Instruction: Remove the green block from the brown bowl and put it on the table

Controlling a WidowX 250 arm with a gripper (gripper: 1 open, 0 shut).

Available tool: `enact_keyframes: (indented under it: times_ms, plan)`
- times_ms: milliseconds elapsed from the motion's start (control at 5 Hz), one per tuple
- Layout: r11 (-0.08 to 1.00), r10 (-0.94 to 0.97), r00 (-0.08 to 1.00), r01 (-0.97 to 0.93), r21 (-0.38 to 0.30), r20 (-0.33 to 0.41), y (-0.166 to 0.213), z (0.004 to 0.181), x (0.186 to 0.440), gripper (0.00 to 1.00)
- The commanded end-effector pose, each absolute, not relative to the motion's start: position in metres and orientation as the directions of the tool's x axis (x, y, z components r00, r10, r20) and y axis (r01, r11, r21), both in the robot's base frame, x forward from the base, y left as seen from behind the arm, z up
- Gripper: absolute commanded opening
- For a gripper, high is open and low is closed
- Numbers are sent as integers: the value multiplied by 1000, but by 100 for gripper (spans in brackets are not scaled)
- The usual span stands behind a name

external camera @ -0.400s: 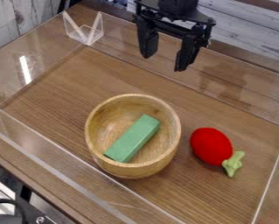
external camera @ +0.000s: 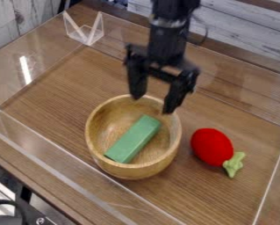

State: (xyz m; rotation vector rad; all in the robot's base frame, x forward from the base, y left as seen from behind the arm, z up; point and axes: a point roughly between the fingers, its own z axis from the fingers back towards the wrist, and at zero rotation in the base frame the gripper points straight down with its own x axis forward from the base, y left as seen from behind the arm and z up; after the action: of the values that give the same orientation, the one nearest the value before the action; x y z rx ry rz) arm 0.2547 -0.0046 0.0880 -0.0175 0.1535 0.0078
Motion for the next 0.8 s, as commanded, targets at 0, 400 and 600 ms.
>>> enact_keyframes:
  times_ms: [0, 400, 600]
  plan:
    - [999, 25, 997, -27, -18, -80, 1, 86, 245, 100]
    - [999, 50, 998, -51, -17, -46, 8, 66, 241, 100]
    - [998, 60, 998, -60, -22, -32, 12, 58, 243, 100]
